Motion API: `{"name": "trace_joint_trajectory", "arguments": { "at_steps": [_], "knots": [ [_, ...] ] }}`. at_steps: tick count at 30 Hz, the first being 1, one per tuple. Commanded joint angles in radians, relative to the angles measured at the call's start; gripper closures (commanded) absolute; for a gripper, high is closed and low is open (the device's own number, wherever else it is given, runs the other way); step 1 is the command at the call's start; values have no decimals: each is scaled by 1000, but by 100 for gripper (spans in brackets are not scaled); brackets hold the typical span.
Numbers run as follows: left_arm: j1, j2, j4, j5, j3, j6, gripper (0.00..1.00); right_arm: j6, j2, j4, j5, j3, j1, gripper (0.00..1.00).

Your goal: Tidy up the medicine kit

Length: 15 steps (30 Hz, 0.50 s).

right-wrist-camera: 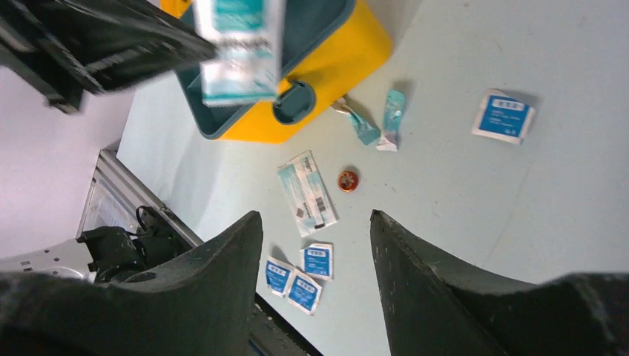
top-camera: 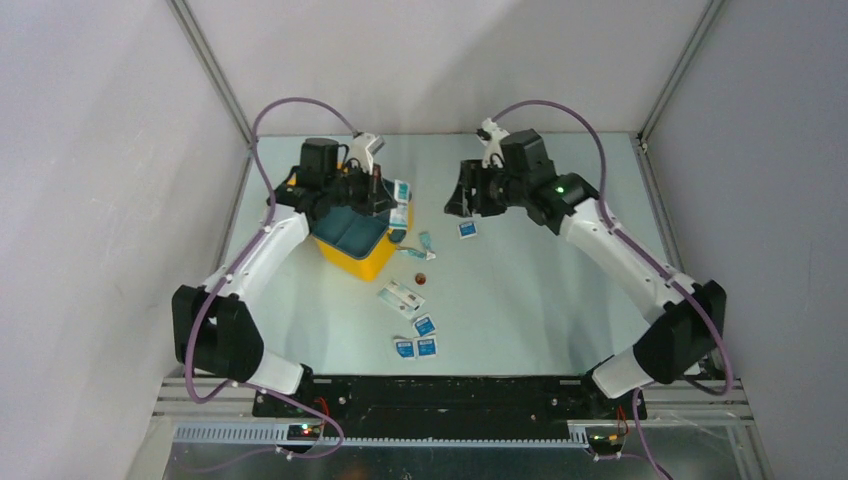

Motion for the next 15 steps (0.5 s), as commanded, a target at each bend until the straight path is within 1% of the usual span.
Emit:
{"name": "trace_joint_trajectory", "arguments": {
  "at_steps": [1, 4, 7, 10, 13, 15],
  "knots": [
    [38, 46, -189, -42, 157, 270, 100, -9, -56, 94, -89, -79, -55, 41],
    [54, 171, -338, -34, 324, 327, 100, 1, -55, 103, -71, -91, -60, 41],
    [54, 256, -423, -24, 443, 362, 100, 1, -43, 104, -86, -91, -59, 41],
    [55, 314, -470, -30, 478, 387, 100, -6, -41, 106, -89, -91, -60, 41],
    [55, 331, -484, -68, 490, 410, 100, -14, -46, 105, -81, -95, -63, 42],
    [54, 337, -493, -54, 488, 416, 100, -16, -51, 109, -74, -103, -65, 42]
  ]
}}
